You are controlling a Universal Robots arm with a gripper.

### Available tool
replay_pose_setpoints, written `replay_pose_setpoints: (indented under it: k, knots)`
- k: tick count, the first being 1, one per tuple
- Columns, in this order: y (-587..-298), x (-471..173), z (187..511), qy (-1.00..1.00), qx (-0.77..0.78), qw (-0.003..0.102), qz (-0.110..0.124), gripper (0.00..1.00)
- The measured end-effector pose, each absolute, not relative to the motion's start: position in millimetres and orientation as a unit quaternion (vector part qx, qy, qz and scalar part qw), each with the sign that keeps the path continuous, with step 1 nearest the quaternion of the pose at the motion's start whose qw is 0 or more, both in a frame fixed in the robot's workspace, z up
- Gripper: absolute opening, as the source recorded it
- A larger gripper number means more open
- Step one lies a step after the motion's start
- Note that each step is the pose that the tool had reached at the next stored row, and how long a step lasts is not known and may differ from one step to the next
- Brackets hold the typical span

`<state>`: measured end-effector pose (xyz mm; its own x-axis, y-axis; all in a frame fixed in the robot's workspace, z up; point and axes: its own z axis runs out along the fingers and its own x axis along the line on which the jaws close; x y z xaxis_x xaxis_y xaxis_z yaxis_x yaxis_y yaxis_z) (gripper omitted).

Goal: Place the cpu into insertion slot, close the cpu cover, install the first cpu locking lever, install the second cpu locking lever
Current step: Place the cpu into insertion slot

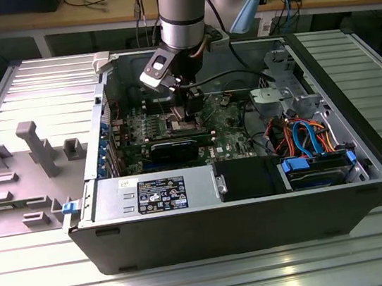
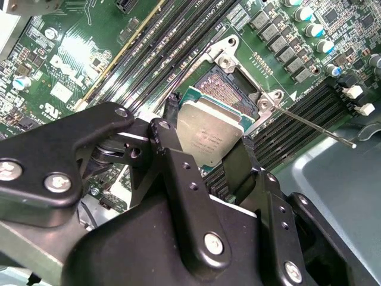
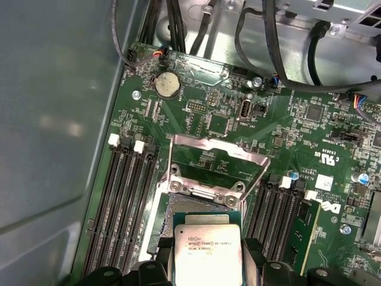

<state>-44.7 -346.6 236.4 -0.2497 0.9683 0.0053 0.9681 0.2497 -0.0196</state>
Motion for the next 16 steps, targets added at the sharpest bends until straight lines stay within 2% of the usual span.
replay_pose_setpoints:
  k: [16]
  knots:
    - [-346.6, -44.7, 236.4, -0.773, -0.635, 0.008, 0.006, 0.55]
